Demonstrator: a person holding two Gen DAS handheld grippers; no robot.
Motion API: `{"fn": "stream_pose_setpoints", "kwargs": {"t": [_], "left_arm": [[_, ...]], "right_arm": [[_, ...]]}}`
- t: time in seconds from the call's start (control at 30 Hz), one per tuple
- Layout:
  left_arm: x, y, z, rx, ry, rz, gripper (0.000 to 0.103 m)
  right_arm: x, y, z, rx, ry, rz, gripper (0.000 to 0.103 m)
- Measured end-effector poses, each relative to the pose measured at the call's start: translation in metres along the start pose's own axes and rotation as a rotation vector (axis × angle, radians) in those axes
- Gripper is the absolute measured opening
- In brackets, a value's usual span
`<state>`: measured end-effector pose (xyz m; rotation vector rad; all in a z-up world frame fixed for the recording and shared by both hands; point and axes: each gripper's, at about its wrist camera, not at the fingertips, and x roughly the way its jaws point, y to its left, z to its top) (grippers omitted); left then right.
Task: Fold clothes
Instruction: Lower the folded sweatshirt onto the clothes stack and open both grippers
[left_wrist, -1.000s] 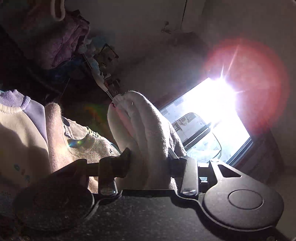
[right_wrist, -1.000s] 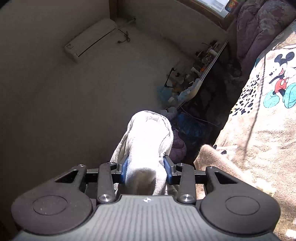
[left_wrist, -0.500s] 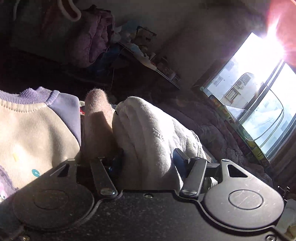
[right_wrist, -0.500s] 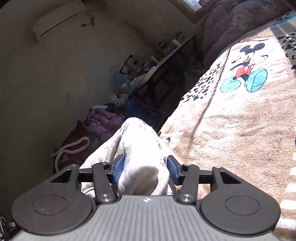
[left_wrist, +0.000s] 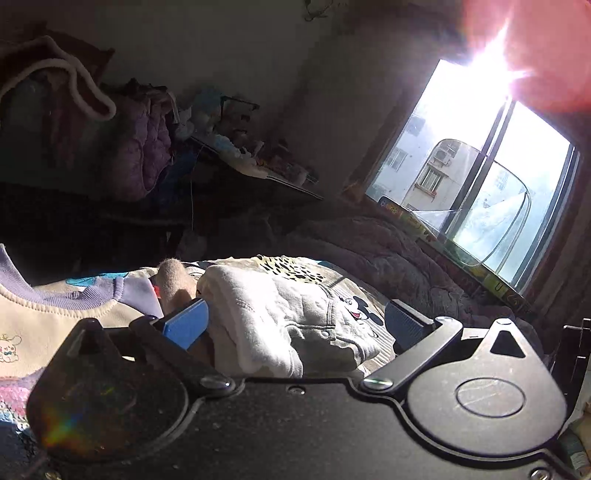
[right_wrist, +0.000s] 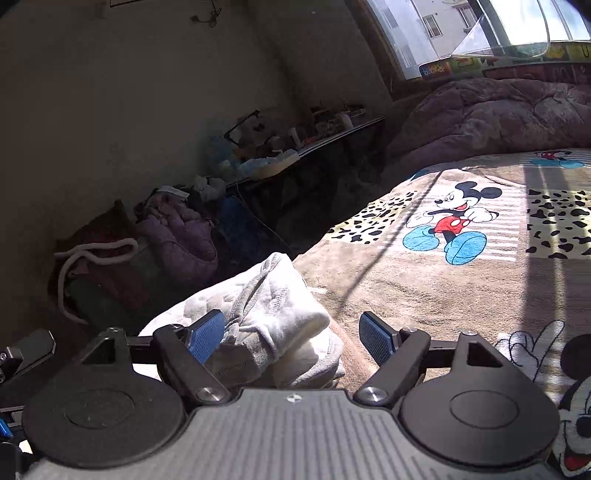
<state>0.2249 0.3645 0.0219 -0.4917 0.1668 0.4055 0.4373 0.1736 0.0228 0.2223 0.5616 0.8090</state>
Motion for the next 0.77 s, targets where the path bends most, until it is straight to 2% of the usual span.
{"fn": "stream_pose_setpoints", "kwargs": {"t": [0.07, 0.13, 0.2, 0.3, 0.43, 0.53, 0.77], "left_arm": [[-0.002, -0.011, 0.002, 0.111, 0.024, 0.101, 0.103], [-0.001, -0.017, 0.002, 0.167, 0.062, 0.167, 0.103], [-0.001, -0.016, 0.001, 0.171, 0.103, 0.184, 0.103], [-0.002, -0.016, 0.000, 0.208, 0.166, 0.193, 0.103], [-0.012, -0.014, -0.001, 0.226, 0.193, 0.181, 0.103], [-0.019, -0.007, 0.002, 0.159, 0.225, 0.142, 0.103], [-0.033, -0.010, 0.003, 0.171, 0.199, 0.190, 0.103]], "right_arm": [[-0.012, 0.012, 0.003, -0.026, 0.014, -0.045, 0.094], [-0.024, 0.024, 0.005, -0.052, 0.028, -0.091, 0.102], [-0.034, 0.037, 0.008, -0.099, 0.046, -0.145, 0.102], [-0.046, 0.051, 0.010, -0.147, 0.088, -0.221, 0.102], [-0.063, 0.065, 0.009, -0.205, 0.114, -0.282, 0.102], [-0.075, 0.074, 0.006, -0.252, 0.123, -0.317, 0.102], [-0.081, 0.094, -0.010, -0.290, 0.164, -0.358, 0.102]]}}
